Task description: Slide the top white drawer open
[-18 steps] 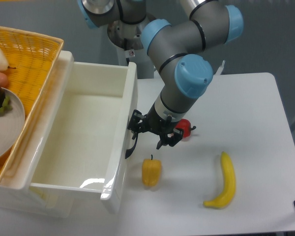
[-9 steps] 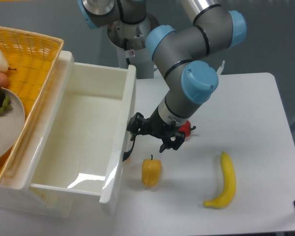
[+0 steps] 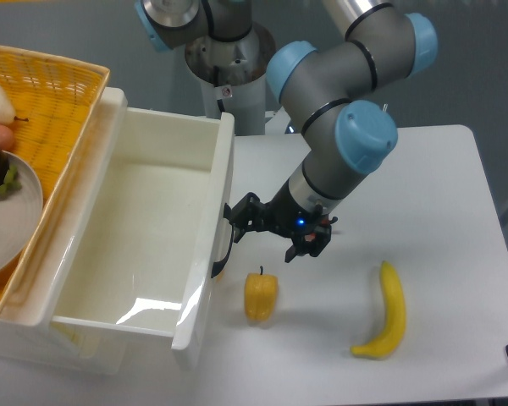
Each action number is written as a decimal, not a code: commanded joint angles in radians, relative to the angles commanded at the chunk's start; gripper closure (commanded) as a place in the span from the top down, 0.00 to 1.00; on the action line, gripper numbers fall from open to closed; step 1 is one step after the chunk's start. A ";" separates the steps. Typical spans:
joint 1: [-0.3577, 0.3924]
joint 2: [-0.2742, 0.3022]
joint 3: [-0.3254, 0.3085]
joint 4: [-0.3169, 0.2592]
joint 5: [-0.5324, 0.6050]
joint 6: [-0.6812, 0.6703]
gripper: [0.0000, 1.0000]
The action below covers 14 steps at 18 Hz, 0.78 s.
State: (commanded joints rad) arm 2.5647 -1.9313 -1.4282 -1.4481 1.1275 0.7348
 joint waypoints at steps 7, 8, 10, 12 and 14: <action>0.061 -0.005 0.025 0.041 0.047 0.092 1.00; 0.069 -0.009 0.025 0.052 0.064 0.124 1.00; 0.080 -0.021 0.017 0.064 0.119 0.182 1.00; 0.086 -0.034 0.018 0.071 0.202 0.239 1.00; 0.115 -0.043 0.015 0.084 0.241 0.346 1.00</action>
State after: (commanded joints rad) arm 2.6797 -1.9742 -1.4128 -1.3637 1.3682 1.0809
